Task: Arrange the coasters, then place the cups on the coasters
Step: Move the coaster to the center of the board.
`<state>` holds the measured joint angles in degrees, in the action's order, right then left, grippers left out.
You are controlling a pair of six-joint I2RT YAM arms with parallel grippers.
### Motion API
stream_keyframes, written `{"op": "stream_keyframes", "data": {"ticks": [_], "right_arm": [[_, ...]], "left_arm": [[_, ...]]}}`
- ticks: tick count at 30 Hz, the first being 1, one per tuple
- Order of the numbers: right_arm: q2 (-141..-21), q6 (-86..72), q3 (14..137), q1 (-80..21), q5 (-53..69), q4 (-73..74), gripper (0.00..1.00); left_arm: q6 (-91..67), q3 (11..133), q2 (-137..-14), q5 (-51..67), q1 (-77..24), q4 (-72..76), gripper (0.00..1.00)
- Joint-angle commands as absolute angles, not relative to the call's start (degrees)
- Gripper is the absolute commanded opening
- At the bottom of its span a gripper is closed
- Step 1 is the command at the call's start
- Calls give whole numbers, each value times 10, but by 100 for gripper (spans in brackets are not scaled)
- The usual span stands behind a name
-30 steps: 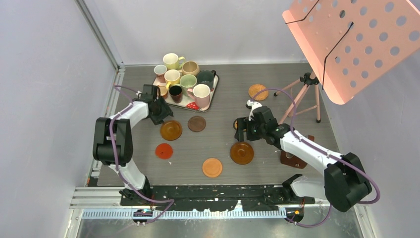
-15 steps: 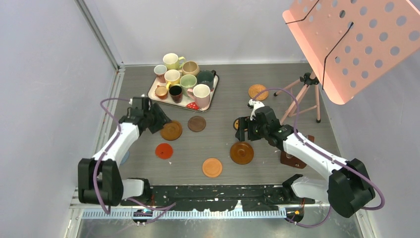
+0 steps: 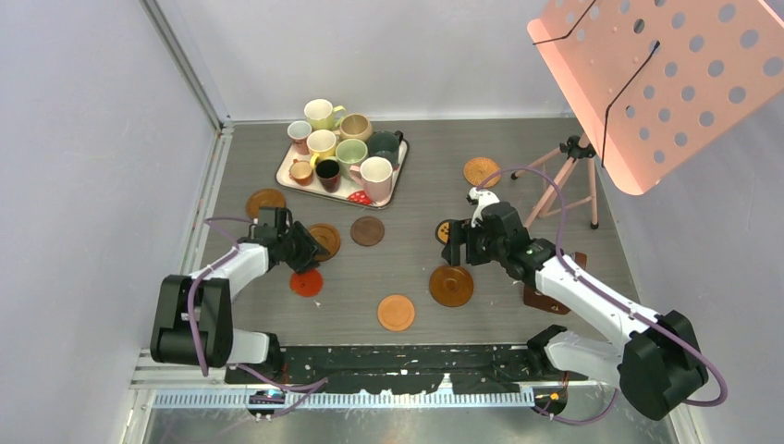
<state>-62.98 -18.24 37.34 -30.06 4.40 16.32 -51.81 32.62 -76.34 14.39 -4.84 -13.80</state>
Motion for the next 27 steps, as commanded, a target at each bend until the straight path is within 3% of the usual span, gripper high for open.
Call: {"op": "stream_keyframes", "data": {"ticks": [1, 12, 20, 27], "right_arm": [[-605, -179, 362, -304, 45, 158, 81], [-598, -177, 353, -304, 47, 159, 81], [-597, -181, 353, -304, 41, 158, 81], [-587, -179, 353, -304, 28, 166, 81]], "left_arm": [[-524, 348, -784, 127, -48, -111, 44], [-511, 387, -675, -36, -26, -250, 39], [-501, 379, -727, 156, -21, -67, 38], [-496, 377, -816, 198, -20, -30, 38]]}}
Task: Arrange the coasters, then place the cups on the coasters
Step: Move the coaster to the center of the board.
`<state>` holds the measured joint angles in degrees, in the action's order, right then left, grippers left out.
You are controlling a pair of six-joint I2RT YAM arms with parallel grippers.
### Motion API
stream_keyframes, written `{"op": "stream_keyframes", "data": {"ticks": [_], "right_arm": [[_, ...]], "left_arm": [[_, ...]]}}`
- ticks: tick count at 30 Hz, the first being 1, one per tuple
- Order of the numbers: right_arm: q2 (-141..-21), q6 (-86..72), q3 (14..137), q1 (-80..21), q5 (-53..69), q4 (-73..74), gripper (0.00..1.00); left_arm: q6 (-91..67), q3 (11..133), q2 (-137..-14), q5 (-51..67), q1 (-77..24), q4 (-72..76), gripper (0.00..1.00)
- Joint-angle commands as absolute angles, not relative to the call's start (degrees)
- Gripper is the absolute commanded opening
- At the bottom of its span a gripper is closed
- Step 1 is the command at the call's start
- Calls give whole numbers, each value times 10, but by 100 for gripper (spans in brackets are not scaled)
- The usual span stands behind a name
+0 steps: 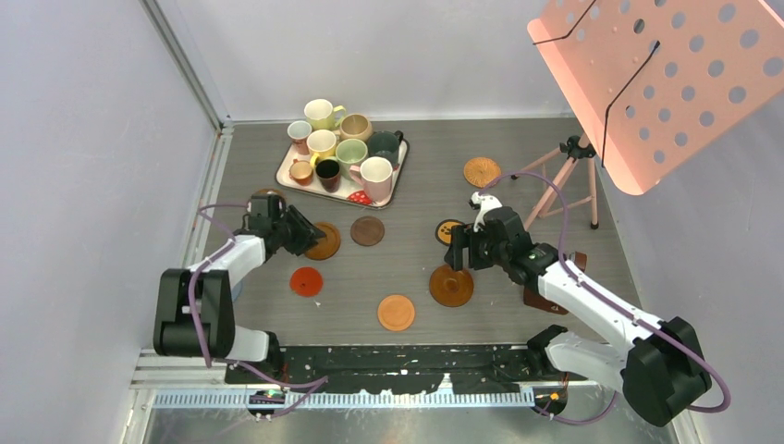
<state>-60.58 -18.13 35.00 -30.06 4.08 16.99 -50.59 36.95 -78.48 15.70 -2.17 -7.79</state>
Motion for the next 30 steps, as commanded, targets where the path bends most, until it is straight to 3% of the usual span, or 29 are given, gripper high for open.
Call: {"op": "stream_keyframes", "data": {"ticks": [1, 14, 20, 30], "right_arm": [[-587, -179, 353, -304, 28, 166, 81], [-575, -182, 343, -304, 28, 166, 81], [-578, -181, 343, -304, 29, 162, 81], [-590, -181, 345, -304, 31, 156, 81]], "left_arm": [[-491, 383, -825, 191, -20, -40, 38], [-456, 423, -824, 37, -5, -197, 39], [-448, 434, -822, 39, -3, -210, 38], [-465, 419, -798, 155, -6, -104, 38]]}}
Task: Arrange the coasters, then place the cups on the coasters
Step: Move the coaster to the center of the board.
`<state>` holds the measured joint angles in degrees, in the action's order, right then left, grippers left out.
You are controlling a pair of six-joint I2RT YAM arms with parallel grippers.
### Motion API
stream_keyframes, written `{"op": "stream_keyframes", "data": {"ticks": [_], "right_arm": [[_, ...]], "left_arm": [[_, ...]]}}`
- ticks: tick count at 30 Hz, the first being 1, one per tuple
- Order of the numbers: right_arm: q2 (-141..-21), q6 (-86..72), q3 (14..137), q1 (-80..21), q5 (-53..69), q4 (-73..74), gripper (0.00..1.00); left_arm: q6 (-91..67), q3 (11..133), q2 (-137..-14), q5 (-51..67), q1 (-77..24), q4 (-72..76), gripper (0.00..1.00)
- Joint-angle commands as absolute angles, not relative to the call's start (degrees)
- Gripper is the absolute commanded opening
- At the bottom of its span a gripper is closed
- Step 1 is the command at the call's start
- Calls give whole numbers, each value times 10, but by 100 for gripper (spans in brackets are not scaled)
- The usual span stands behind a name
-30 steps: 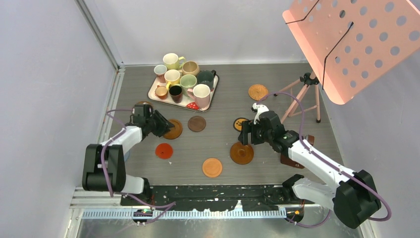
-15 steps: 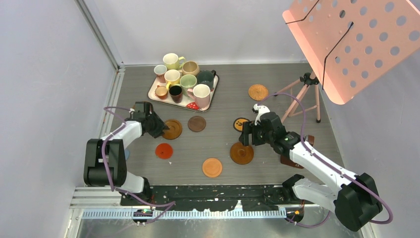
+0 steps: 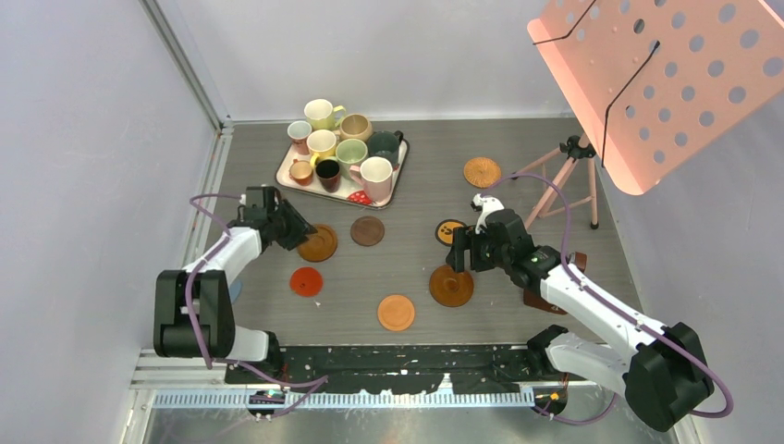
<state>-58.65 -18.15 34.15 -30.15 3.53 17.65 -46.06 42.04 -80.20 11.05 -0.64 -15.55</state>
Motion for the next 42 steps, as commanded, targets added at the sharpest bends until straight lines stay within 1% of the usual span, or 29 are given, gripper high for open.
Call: {"op": "stream_keyframes", "data": {"ticks": [1, 7, 10, 15, 19, 21, 27, 32, 35, 42], "right_arm": [[-591, -181, 346, -304, 30, 155, 81], [-593, -183, 348, -304, 31, 154, 81], [-592, -181, 346, -304, 29, 154, 81], [-591, -176, 346, -304, 26, 157, 81], [-594, -174, 348, -304, 26, 157, 81], [-596, -172, 350, -304, 25, 157, 81], [-613, -170, 356, -303, 29, 150, 81], [-618, -167, 362, -304, 31, 151, 81], [-617, -168, 364, -304, 31, 151, 81], [-617, -167, 367, -304, 31, 151, 81]], "left_arm": [[-468, 422, -811, 166, -6, -101, 38], [-481, 426, -895, 208, -6, -56, 37], [-485, 434, -915, 186, -6, -82, 34], [-487, 437, -888, 137, -5, -117, 33], [-468, 460, -846, 31, -5, -203, 33], [-462, 462, -841, 11, -3, -216, 33], [-457, 473, -861, 29, -3, -219, 33], [-447, 495, -861, -4, -3, -249, 33], [-443, 507, -864, -30, 21, -276, 32], [-445, 499, -847, -30, 44, -282, 32]]}}
